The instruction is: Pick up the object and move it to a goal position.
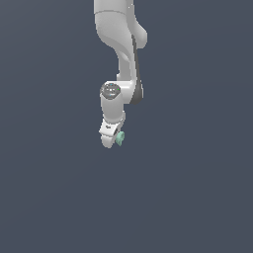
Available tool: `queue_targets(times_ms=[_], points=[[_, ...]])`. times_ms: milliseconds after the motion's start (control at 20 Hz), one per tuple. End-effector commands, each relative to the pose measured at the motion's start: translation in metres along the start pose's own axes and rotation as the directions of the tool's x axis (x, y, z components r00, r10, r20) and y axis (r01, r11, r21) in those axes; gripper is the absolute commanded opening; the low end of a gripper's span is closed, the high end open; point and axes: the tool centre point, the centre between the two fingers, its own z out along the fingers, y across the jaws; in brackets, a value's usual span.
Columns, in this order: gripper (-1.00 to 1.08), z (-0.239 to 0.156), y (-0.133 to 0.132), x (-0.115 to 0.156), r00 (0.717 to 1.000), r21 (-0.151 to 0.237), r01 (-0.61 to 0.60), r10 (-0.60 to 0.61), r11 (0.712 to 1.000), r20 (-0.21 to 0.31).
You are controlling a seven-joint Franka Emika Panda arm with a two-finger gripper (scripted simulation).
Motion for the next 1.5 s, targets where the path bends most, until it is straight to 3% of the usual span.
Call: queue_targets(times_ms=[0, 300, 550, 1150, 1450], points=[[-1.0, 0.001, 0.0, 0.0, 1.0, 0.001, 0.0, 0.0, 1.0, 0.0], [-1.0, 0.0, 0.0, -0.003, 1.0, 0.0, 0.0, 0.0, 1.0, 0.0], [-1.0, -0.003, 0.0, -0.023, 1.0, 0.0, 0.0, 0.0, 1.0, 0.0], [-1.0, -0.016, 0.003, -0.125, 1.0, 0.0, 0.0, 0.0, 1.0, 0.0], [-1.0, -0.021, 0.005, -0.16, 1.0, 0.0, 0.0, 0.0, 1.0, 0.0]])
